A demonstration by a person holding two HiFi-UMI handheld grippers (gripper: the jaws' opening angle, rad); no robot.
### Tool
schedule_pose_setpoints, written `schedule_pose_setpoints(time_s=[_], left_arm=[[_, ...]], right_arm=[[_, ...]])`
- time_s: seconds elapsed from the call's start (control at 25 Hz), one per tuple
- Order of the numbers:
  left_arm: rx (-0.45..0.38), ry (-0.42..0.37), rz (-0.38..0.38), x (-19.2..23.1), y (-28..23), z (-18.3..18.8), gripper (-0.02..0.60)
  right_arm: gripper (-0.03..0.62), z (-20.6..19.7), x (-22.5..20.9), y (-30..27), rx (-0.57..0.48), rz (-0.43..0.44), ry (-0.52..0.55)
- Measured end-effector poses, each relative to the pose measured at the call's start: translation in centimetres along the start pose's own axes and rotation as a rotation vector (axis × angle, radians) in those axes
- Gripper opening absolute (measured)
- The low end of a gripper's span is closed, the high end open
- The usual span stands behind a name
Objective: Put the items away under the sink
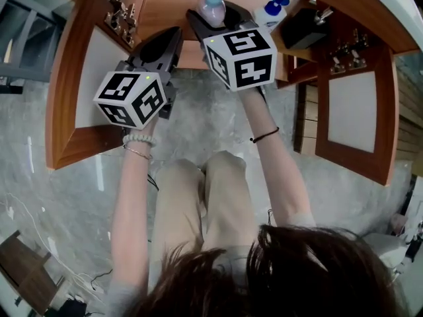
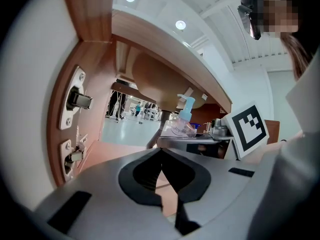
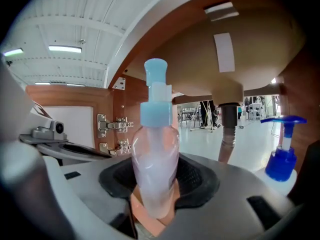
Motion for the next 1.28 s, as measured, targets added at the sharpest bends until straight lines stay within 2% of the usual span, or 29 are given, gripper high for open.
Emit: schedule_pose_setpoints(time_s=[0.72,1.28], left_arm=[[-0.004,0.007,0.027,2.2,-2.1,-1.9,0.002],[0.005,0.012,0.032,1.9,-1.9,-1.3,0.002]], right_arm=[[0.204,-1.4,-1.5,-3.7,-0.016,-0.034,0.011],[0.204,-1.6,-1.5,-3.8,-0.014,-0.052,0.029]])
Point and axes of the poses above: the fingertips, and each gripper's own axes: y backward along the fingers, x to its left, z out of its top, the point moved 2 cm from there along y, backward along the fingers, and after that the axes turned 1 degree about -z, right-handed, at the moved point
